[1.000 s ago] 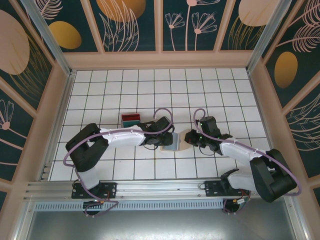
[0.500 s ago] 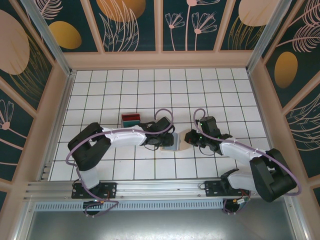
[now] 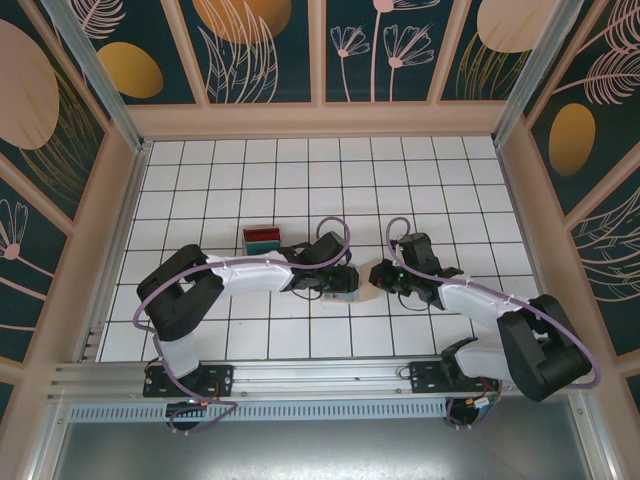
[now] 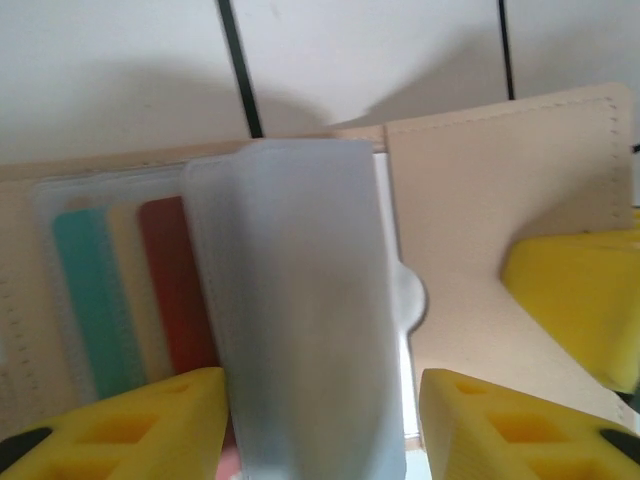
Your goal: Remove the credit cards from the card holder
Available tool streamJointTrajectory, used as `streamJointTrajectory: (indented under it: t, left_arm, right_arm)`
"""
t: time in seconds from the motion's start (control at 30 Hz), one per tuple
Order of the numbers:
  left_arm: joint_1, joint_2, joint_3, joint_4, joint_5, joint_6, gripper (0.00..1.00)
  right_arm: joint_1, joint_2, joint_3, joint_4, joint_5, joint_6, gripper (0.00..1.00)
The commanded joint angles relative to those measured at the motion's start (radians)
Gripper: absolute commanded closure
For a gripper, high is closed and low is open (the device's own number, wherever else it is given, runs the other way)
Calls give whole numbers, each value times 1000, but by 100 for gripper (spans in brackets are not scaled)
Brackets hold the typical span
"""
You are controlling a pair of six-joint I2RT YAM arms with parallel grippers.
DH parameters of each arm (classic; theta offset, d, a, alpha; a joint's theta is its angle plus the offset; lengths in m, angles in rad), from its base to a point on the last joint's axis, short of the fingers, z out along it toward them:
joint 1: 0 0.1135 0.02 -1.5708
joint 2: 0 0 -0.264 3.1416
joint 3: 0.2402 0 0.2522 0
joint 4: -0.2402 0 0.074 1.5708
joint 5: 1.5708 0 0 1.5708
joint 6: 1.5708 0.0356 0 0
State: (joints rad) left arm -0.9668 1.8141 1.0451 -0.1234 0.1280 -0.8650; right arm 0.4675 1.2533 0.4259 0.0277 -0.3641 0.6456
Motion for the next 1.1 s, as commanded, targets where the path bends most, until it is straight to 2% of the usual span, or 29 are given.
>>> streamJointTrajectory:
  t: [0.0, 0.1, 0.23, 0.47, 0.53, 0.7, 0.8, 1.07]
  left_arm:
    - [3, 7, -10, 42, 39, 19, 43]
    - [2, 13, -4, 44, 47, 21, 39]
    - [2, -1, -3, 62, 63, 26, 39]
    - [2, 21, 10, 139, 176, 53, 39]
    - [3, 44, 27, 137, 195, 55, 41]
    - [2, 60, 67, 133, 200, 66, 42]
    - [2, 73, 97, 127, 216, 73, 42]
    - [3, 91, 124, 133, 257, 87, 43]
  right_arm:
    - [0, 11, 2, 18, -6, 12, 100]
    - [0, 11, 3, 16, -6, 11, 100]
    - [0, 13, 2, 16, -4, 11, 100]
    - [-11, 9, 3, 14, -3, 8, 100]
    - [-21, 0, 5, 13, -2, 11, 93]
    - [-43, -38, 1, -12, 22, 14, 66]
    - [-58, -63, -3, -34, 43, 12, 59]
    - [-103, -158, -5, -106, 123, 23, 54]
